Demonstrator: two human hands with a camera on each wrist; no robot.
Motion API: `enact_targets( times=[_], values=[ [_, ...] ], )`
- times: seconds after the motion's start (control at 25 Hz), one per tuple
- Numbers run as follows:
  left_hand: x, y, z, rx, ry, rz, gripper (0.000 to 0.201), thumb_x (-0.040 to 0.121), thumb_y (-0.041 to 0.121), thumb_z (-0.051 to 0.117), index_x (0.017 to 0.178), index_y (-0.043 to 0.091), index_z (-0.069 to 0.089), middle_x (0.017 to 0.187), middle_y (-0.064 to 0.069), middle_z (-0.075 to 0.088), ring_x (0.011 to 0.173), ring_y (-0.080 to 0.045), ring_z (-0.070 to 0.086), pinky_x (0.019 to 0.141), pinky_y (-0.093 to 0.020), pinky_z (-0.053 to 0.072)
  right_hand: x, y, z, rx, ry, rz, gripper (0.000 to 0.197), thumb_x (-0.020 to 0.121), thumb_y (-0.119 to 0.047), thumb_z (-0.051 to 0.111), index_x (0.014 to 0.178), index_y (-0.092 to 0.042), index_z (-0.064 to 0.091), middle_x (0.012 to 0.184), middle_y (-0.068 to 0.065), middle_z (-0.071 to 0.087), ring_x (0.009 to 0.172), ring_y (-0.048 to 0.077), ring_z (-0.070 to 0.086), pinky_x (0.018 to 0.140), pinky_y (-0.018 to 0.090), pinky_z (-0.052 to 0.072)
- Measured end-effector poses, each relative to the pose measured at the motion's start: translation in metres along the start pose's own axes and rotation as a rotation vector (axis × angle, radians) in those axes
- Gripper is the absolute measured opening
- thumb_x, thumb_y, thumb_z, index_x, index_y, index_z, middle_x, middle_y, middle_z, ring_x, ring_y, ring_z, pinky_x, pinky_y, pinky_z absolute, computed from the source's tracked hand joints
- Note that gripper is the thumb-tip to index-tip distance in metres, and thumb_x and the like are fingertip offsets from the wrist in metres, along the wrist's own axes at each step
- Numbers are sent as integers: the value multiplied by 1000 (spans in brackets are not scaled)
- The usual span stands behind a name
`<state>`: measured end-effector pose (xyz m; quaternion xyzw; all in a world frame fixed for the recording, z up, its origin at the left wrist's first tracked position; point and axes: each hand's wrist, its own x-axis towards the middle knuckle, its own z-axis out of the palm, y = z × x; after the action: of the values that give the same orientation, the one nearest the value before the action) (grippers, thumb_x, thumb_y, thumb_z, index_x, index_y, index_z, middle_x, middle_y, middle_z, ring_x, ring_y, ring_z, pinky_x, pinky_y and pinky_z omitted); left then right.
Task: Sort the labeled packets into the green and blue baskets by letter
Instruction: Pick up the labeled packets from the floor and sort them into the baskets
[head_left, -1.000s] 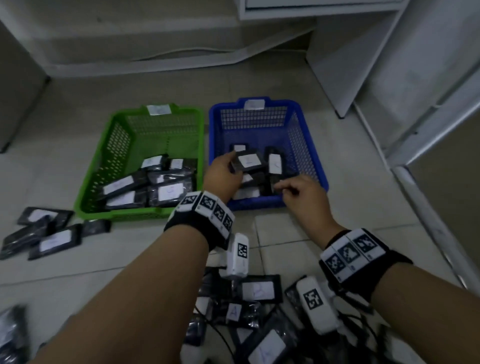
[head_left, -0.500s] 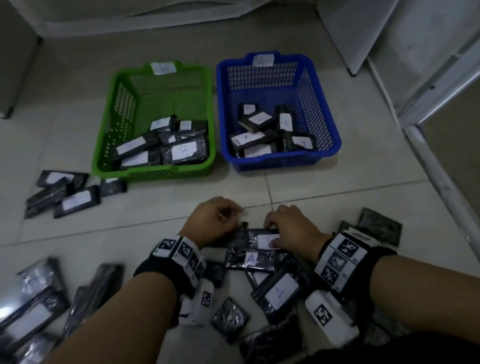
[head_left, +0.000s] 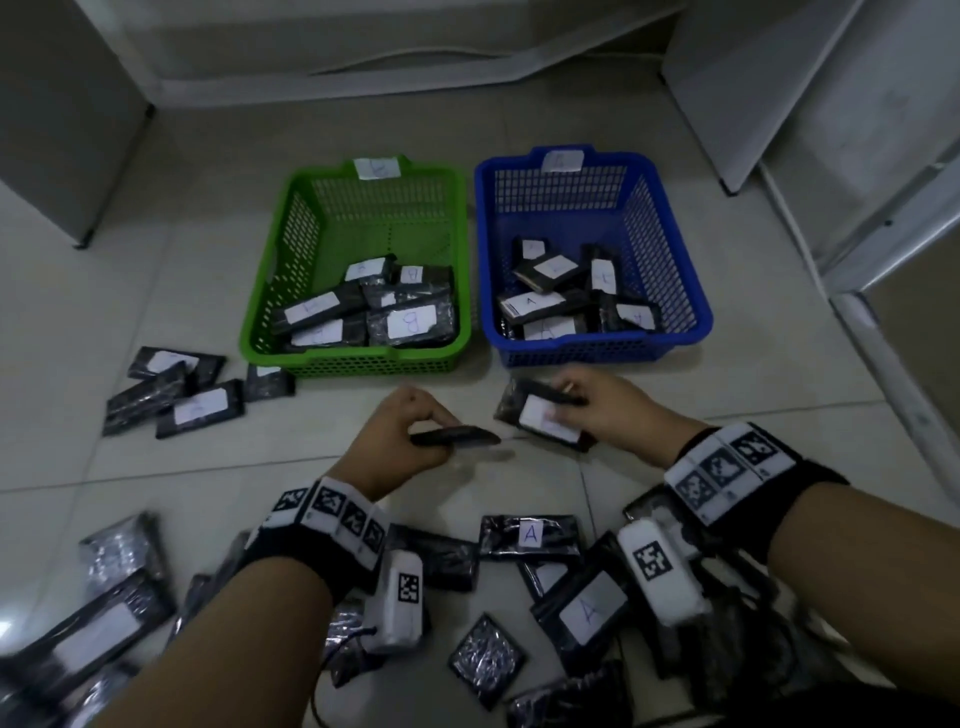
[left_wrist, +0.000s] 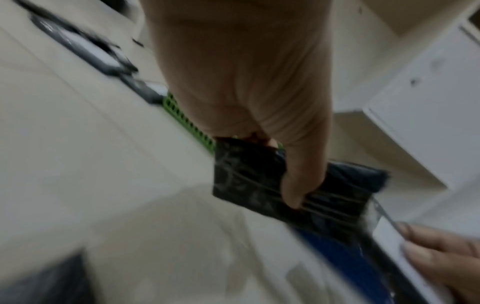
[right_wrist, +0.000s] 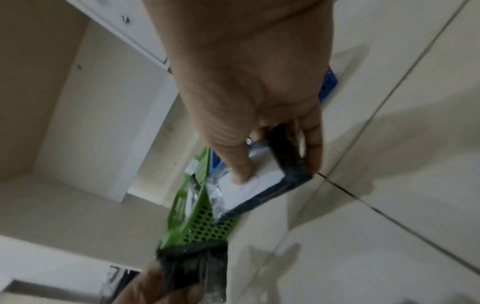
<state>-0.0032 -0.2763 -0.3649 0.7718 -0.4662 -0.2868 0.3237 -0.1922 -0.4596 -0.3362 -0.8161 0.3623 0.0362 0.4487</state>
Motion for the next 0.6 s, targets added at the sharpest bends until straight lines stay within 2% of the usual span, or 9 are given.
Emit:
enact_targets(
  times=[0.04,0.12,0.16,0.2,0.28,0.32,0.44,0.48,0.6],
  values=[
    [-2,0,-12,-46,55,15,37,64,12,84,78,42,67,97,1,47,96,-7,50,84,-9,36,1,-12,-5,207,40,-18,15,86,-22,67,97,-18,58,90,-2,64,82,17,62,67,27,49],
    [-7,3,-32,-89,133,4,29,61,26,82,74,49,69,95,1,39,96,-5,44,88,-6,33,4,-39,-6,574,45,-39,18,90,-19,63,105,-13,57,88,0,65,70,16,65,56,31,55],
    [-8,7,-38,-112,152,-20,30,61,26,80,73,52,69,93,0,37,92,-7,43,89,-9,34,6,-50,-4,686,29,-40,20,91,-18,60,108,-10,55,87,3,64,66,18,65,50,33,56],
    [-11,8,-45,-165,165,-46,34,64,20,79,72,51,69,93,-4,38,87,-9,43,87,-14,37,11,-59,0,747,1,-38,21,93,-18,58,111,-7,54,88,7,63,64,22,66,48,35,57],
    [-18,13,-52,-350,167,-55,39,74,-2,73,71,37,70,96,-18,47,77,-10,51,73,-22,43,20,-75,11,812,-55,-28,25,95,-17,55,115,-4,52,91,13,64,69,33,67,50,38,57],
    [-22,14,-55,-415,170,-41,38,76,-9,67,73,29,70,97,-20,51,74,-9,54,68,-20,44,24,-82,18,832,-79,-25,26,95,-17,54,117,-3,51,92,15,65,73,36,68,52,40,57],
    [-30,16,-61,-538,177,-73,25,82,-14,57,86,9,68,98,-7,56,74,-3,59,59,-14,45,34,-97,33,883,-103,-31,25,95,-18,55,116,-5,52,95,17,67,75,37,69,54,41,58],
    [-31,15,-64,-590,166,-101,26,85,-13,53,93,6,68,102,-4,56,77,-5,60,60,-16,47,37,-101,36,899,-103,-32,23,94,-18,55,114,-5,53,96,18,67,75,37,69,54,41,58],
    [-32,6,-74,-779,143,-208,35,91,-8,41,108,6,67,120,-7,55,102,-21,61,79,-28,54,45,-113,40,918,-94,-38,17,94,-17,55,108,-8,56,99,22,65,77,38,67,53,41,59]
  ],
)
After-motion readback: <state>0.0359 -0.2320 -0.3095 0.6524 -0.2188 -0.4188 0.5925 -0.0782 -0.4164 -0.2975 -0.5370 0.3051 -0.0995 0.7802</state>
